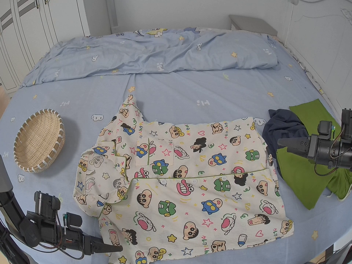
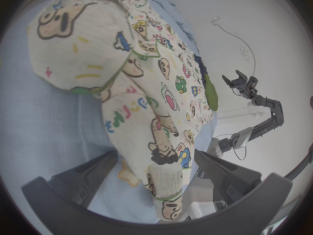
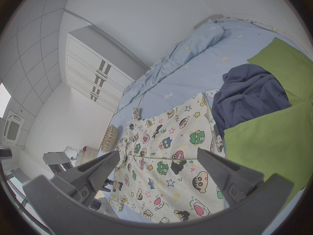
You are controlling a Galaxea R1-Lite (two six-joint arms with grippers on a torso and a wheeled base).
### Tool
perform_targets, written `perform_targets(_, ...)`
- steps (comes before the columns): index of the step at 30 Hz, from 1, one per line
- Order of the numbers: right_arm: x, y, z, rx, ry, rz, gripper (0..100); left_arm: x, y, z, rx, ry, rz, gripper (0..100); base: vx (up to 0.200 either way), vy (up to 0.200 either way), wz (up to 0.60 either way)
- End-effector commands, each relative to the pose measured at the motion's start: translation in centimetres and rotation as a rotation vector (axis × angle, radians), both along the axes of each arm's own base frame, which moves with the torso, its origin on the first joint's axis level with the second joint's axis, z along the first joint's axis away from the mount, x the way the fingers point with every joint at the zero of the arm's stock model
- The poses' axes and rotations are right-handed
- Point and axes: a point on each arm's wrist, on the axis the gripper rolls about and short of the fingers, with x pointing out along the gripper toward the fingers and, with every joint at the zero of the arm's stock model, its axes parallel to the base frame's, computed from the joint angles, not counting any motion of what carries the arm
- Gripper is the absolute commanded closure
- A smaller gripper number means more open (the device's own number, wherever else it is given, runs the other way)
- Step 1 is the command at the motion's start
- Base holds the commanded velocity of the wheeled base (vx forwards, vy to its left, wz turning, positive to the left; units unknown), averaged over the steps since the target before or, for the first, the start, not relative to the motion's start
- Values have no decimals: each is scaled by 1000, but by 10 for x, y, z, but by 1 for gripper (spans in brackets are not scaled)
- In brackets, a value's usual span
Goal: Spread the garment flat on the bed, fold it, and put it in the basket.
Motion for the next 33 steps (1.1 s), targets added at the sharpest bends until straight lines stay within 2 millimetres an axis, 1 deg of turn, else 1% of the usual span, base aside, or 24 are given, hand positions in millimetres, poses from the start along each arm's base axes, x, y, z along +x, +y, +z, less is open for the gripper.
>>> perform_targets(1,0,0,0,0,0,-1,0,-3,-4,0,-4,-4,-25,0,0,0,0)
perform_targets(5,0,0,0,0,-2,-2,0,0,-3,2,-7,-38,-17,0,0,0,0)
perform_targets(11,0,0,0,0,-2,-2,0,-1,-2,1,-6,-32,-11,0,0,0,0)
perform_targets(15,0,0,0,0,-2,1,0,0,5,8,-6,-80,37,0,0,0,0)
perform_targets(23,0,0,0,0,-2,-1,0,-1,13,17,-6,-135,87,0,0,0,0)
perform_targets(29,0,0,0,2,-2,-1,0,-2,11,16,-12,-109,79,0,0,0,0)
perform_targets(33,0,0,1,1,-6,-3,0,-3,4,14,-15,-86,40,0,0,0,0)
